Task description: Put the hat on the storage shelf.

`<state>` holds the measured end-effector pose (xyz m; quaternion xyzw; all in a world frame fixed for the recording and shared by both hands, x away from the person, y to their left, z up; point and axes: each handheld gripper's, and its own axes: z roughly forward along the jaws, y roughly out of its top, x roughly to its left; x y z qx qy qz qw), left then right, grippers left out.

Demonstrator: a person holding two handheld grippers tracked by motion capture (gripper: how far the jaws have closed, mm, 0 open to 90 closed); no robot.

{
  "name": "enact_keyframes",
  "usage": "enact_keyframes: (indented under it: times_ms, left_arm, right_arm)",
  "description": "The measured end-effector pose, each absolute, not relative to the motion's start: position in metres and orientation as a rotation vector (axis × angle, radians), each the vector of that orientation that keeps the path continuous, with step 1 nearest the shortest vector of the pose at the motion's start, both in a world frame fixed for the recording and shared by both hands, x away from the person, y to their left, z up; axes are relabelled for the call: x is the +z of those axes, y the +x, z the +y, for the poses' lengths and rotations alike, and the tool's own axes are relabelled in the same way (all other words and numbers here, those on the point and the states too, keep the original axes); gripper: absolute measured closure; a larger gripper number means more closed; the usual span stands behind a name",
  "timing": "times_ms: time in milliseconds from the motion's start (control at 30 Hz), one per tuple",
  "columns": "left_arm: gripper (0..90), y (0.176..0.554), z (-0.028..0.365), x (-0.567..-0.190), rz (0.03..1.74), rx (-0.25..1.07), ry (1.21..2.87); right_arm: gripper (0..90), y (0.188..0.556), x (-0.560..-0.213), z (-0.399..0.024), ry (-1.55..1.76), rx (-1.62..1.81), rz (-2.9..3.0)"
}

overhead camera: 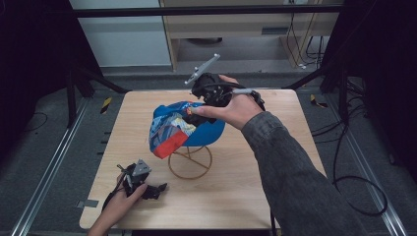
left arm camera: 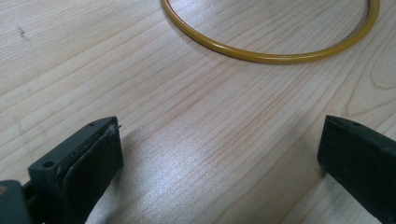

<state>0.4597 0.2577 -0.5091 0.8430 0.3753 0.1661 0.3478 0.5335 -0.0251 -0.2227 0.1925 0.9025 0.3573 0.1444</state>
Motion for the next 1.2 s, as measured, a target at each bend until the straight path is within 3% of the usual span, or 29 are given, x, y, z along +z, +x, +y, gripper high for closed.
enact_keyframes:
  times_ms: [1200]
  left_arm:
    - [0.0,0.459,0.258,-0.509,0.975,0.432,2.184]
  right_arm:
    - [5.4,0.503,-0.238,-0.094,0.681,1.122,2.520]
